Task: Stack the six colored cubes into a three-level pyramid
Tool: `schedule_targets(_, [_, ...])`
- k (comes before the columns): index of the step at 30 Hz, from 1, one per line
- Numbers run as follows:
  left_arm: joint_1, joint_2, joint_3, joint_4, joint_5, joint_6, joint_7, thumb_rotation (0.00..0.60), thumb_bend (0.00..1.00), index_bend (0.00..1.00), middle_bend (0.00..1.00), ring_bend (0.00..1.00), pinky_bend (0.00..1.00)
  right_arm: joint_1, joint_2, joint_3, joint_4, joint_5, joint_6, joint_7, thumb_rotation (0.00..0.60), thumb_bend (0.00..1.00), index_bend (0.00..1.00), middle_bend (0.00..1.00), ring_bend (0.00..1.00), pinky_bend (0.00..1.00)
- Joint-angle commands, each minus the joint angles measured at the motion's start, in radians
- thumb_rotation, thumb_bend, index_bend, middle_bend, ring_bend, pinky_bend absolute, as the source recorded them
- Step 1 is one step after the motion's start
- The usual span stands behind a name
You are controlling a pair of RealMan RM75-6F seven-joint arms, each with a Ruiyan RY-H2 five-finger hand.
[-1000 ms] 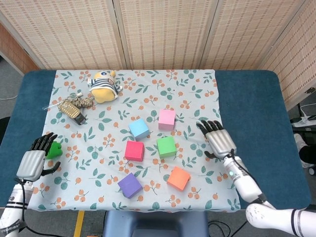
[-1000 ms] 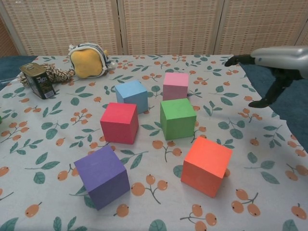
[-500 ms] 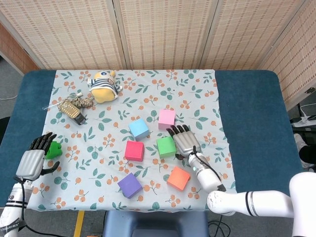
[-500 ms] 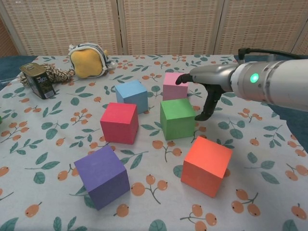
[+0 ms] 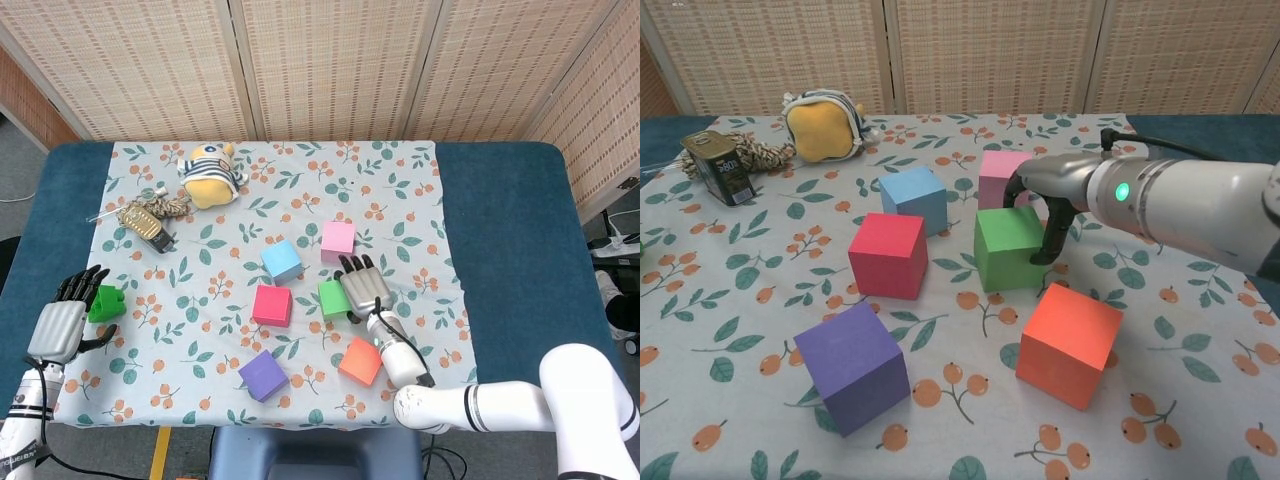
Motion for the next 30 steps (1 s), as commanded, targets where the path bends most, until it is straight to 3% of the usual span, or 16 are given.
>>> schedule_targets(1, [0.001,0.001,-0.001,-0.001,0.004,-0.002,-0.002,0.6,0.31,0.0,0.0,0.0,0.09,-0.001,-0.019,-0.004,0.012,-0.025,0.032,0.009,0.6,0.17,0.52,0.1,0.0,0.06])
schedule_targets(5, [0.002,0.003,-0.004,0.002,0.009,-0.009,-0.014,0.6,0.31,0.0,0.0,0.0,0.09,-0.009,-0.029,-0.002,-0.006,-0.063,0.081,0.02,0.6,0.17,0.67,0.22,0.0,0.16])
schedule_targets(10, [0.004,0.007,-0.007,0.0,0.016,-0.011,-0.025,0.6,0.31,0.0,0.0,0.0,0.09,-0.011,-0.025,0.018,-0.073,-0.037,0.122,0.008,0.6,0.17,0.73,0.26,0.03,0.19])
schedule_targets(18, [0.009,0.019,-0.011,-0.004,0.026,-0.013,-0.048,0.6,0.31,0.0,0.0,0.0,0.09,0.012,-0.071,0.063,-0.112,0.004,0.191,-0.021,0.6,0.17,0.75,0.26,0.03,0.2])
schedule_targets(24, [0.011,0.021,-0.014,-0.002,0.027,-0.019,-0.055,0.6,0.31,0.0,0.0,0.0,0.09,0.034,-0.11,0.125,-0.096,0.092,0.191,-0.027,0.6,0.17,0.77,0.26,0.03,0.2])
schedule_targets(30, [0.012,0.022,-0.017,-0.002,0.025,-0.023,-0.055,0.6,0.31,0.0,0.0,0.0,0.09,0.051,-0.129,0.138,-0.075,0.124,0.182,-0.041,0.6,0.17,0.78,0.26,0.03,0.21])
